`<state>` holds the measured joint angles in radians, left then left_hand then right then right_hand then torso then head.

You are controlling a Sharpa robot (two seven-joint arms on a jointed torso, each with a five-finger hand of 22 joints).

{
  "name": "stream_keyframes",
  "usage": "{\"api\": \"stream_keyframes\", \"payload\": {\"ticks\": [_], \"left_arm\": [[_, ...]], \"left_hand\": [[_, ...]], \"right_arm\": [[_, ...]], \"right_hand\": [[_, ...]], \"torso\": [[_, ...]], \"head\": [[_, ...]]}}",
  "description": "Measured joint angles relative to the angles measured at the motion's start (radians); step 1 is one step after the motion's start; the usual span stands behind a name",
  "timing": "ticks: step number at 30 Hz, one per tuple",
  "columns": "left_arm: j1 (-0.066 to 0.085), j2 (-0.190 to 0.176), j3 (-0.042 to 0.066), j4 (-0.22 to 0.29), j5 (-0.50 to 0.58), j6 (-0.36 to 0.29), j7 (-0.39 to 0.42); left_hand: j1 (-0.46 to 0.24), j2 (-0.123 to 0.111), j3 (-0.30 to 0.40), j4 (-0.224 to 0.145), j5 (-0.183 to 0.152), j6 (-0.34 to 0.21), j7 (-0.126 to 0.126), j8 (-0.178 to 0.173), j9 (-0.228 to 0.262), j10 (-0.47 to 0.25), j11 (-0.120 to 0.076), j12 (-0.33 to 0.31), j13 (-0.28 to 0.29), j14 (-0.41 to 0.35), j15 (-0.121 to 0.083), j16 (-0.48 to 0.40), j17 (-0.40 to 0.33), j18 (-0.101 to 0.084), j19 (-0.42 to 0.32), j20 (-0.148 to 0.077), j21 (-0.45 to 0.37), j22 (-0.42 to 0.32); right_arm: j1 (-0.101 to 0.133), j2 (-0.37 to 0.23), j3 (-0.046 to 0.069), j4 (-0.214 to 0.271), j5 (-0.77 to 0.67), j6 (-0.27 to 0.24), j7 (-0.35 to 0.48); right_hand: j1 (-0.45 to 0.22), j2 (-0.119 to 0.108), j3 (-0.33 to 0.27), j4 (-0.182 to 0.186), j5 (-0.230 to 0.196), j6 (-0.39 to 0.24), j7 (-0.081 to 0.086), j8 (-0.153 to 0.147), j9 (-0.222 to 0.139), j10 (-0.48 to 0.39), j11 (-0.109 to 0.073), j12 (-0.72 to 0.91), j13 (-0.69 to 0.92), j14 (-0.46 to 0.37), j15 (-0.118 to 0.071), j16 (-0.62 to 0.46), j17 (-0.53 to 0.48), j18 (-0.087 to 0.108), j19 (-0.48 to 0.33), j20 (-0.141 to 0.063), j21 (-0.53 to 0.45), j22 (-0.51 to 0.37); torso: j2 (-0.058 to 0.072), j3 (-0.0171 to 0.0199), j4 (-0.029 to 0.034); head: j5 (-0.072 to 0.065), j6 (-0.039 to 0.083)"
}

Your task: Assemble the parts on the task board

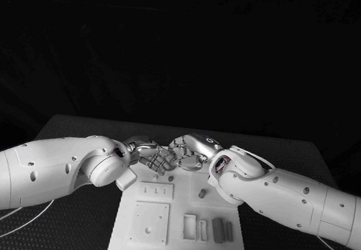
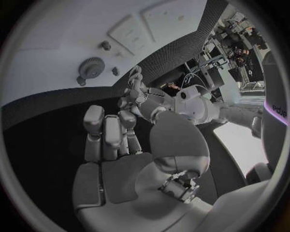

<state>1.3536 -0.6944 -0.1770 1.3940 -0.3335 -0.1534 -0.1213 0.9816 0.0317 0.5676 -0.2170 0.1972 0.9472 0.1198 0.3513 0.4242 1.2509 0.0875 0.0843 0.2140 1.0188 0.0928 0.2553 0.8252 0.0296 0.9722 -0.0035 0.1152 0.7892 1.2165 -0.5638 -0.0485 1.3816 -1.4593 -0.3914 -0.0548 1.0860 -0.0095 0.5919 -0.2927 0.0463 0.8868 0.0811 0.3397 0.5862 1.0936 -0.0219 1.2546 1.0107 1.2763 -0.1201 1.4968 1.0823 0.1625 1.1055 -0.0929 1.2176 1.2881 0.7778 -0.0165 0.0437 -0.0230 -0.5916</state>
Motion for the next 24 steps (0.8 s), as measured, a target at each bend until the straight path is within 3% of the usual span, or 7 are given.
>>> {"api": "stream_keyframes", "payload": {"ticks": [9, 15, 18, 20, 22, 24], "left_arm": [[-0.001, 0.002, -0.001, -0.003, 0.0, -0.01, -0.001], [-0.001, 0.003, -0.001, -0.002, 0.0, -0.018, -0.001], [-0.001, 0.003, 0.0, -0.001, 0.0, -0.02, 0.001], [0.0, 0.003, 0.001, -0.001, -0.001, -0.02, 0.002], [0.001, 0.002, 0.001, -0.001, -0.003, -0.021, 0.003], [0.001, 0.002, 0.001, -0.003, -0.007, -0.022, 0.003]], "left_hand": [[-0.019, 0.008, 0.01, -0.01, 0.105, 0.022, 0.006, 0.012, 0.007, 0.04, -0.018, 0.0, 0.018, 0.036, -0.018, 0.0, 0.022, 0.0, 0.009, -0.009, -0.006, 0.014], [-0.032, 0.013, 0.008, -0.011, 0.125, 0.028, 0.01, 0.018, 0.009, 0.05, -0.022, 0.004, 0.026, 0.046, -0.021, 0.005, 0.032, 0.0, 0.015, -0.015, -0.006, 0.019], [-0.034, 0.011, 0.008, -0.011, 0.129, 0.034, 0.005, 0.018, 0.009, 0.056, -0.023, 0.004, 0.028, 0.047, -0.022, 0.005, 0.035, -0.001, 0.016, -0.016, -0.006, 0.021], [-0.035, 0.011, 0.008, -0.011, 0.129, 0.036, 0.003, 0.018, 0.009, 0.057, -0.022, 0.008, 0.03, 0.052, -0.023, 0.005, 0.037, -0.001, 0.02, -0.02, -0.006, 0.023], [-0.042, 0.011, 0.008, -0.011, 0.129, 0.043, 0.003, 0.018, 0.011, 0.061, -0.025, 0.009, 0.031, 0.056, -0.024, 0.008, 0.039, -0.002, 0.021, -0.021, -0.006, 0.024], [-0.044, 0.012, 0.005, -0.014, 0.129, 0.048, 0.005, 0.022, 0.012, 0.069, -0.028, 0.009, 0.035, 0.061, -0.028, 0.012, 0.043, -0.002, 0.021, -0.021, -0.006, 0.028]], "right_arm": [[0.0, 0.007, 0.0, -0.012, 0.005, 0.002, 0.005], [0.0, 0.008, -0.001, -0.019, 0.018, 0.003, 0.012], [-0.001, 0.007, -0.003, -0.025, 0.03, 0.003, 0.012], [-0.002, 0.003, -0.003, -0.029, 0.042, 0.001, 0.013], [-0.002, -0.001, -0.004, -0.033, 0.054, -0.003, 0.017], [-0.002, -0.007, -0.004, -0.038, 0.072, -0.011, 0.023]], "right_hand": [[0.0, 0.0, -0.003, 0.003, 0.0, 0.001, -0.001, 0.0, -0.002, 0.0, 0.0, 0.0, 0.0, -0.006, -0.006, 0.0, -0.015, 0.001, 0.0, 0.0, 0.0, 0.0], [-0.005, -0.008, -0.004, 0.004, -0.001, 0.002, -0.002, 0.0, -0.005, 0.0, 0.0, -0.009, -0.002, -0.018, -0.004, -0.011, -0.036, 0.005, 0.0, 0.0, 0.0, -0.003], [-0.023, -0.045, -0.018, 0.008, -0.001, 0.005, -0.005, -0.019, -0.011, -0.003, 0.002, -0.018, -0.003, -0.039, 0.0, -0.02, -0.058, 0.006, -0.002, 0.002, -0.006, -0.005], [-0.045, -0.079, -0.028, 0.012, 0.0, 0.005, -0.005, -0.048, -0.023, -0.006, 0.006, -0.028, -0.006, -0.062, 0.01, -0.034, -0.089, 0.006, -0.002, 0.002, -0.014, -0.01], [-0.073, -0.108, -0.048, 0.011, 0.0, 0.002, 0.015, -0.076, -0.035, -0.05, 0.025, -0.037, -0.006, -0.102, 0.022, -0.046, -0.114, 0.007, -0.015, 0.007, -0.024, -0.013], [-0.102, -0.136, -0.074, 0.007, 0.0, -0.037, 0.054, -0.112, -0.05, -0.081, 0.056, -0.057, -0.011, -0.133, 0.046, -0.069, -0.126, 0.006, -0.041, 0.016, -0.044, -0.02]], "torso": [[0.0, 0.0001, -0.0006], [0.0, 0.0001, -0.0004], [0.0, 0.0, -0.0003], [0.0, -0.0001, -0.0003], [0.0, -0.0002, -0.0004], [0.0, -0.0002, -0.0004]], "head": [[0.0, -0.002], [-0.001, -0.003], [-0.001, -0.003], [-0.001, -0.003], [-0.001, -0.003], [0.0, -0.003]]}}
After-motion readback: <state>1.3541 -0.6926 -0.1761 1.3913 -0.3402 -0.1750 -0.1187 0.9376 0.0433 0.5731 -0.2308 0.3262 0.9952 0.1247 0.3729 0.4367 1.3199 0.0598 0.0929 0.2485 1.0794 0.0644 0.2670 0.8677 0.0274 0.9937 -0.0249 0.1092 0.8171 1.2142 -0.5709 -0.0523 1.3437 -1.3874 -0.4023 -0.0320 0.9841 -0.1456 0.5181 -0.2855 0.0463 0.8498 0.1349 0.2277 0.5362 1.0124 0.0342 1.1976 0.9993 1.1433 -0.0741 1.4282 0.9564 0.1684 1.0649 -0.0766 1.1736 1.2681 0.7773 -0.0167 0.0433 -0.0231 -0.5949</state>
